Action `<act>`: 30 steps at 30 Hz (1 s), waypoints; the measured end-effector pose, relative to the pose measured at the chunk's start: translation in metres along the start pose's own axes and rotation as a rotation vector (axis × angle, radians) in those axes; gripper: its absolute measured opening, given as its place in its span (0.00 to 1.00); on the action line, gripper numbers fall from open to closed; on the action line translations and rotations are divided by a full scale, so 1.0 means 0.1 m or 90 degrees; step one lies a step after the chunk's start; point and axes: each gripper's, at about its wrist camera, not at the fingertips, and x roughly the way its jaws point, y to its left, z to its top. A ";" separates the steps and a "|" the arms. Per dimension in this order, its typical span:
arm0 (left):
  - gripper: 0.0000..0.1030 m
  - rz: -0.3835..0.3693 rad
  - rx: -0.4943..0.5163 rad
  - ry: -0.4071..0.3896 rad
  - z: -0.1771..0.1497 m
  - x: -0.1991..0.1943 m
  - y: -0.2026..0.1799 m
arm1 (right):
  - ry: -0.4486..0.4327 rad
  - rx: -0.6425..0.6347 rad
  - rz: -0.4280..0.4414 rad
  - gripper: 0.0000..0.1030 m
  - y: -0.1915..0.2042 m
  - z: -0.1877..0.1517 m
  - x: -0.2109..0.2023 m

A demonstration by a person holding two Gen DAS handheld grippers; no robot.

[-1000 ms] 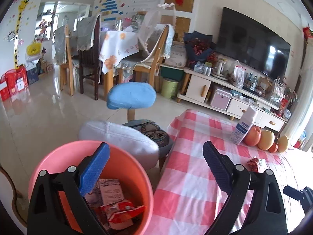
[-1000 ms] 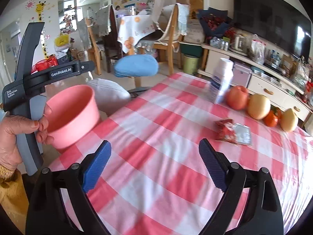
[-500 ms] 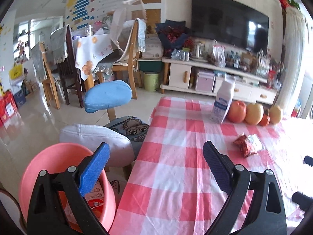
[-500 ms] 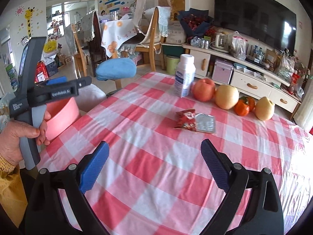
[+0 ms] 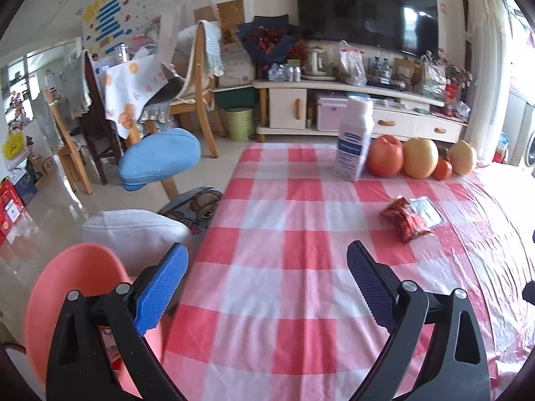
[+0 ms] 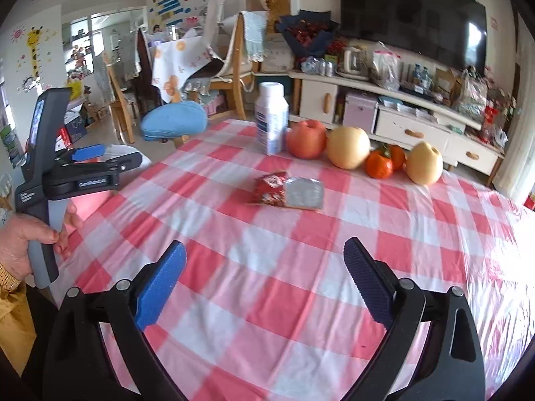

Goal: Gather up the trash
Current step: 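Move both tools toward the red packet and foil sachet, then grasp the small red snack packet with the left gripper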

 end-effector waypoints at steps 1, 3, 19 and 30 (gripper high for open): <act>0.92 -0.007 0.003 0.002 0.00 0.01 -0.05 | 0.002 0.007 -0.002 0.93 -0.05 -0.01 0.01; 0.92 -0.028 0.011 0.006 0.00 0.02 -0.13 | 0.008 0.028 -0.010 0.93 -0.20 -0.02 0.02; 0.92 -0.175 0.014 0.111 0.15 0.69 -1.20 | 0.027 0.178 -0.035 0.93 -1.09 0.01 0.06; 0.67 -0.124 -0.132 0.190 0.31 1.42 -1.41 | 0.030 0.198 -0.004 0.93 -1.23 0.00 0.02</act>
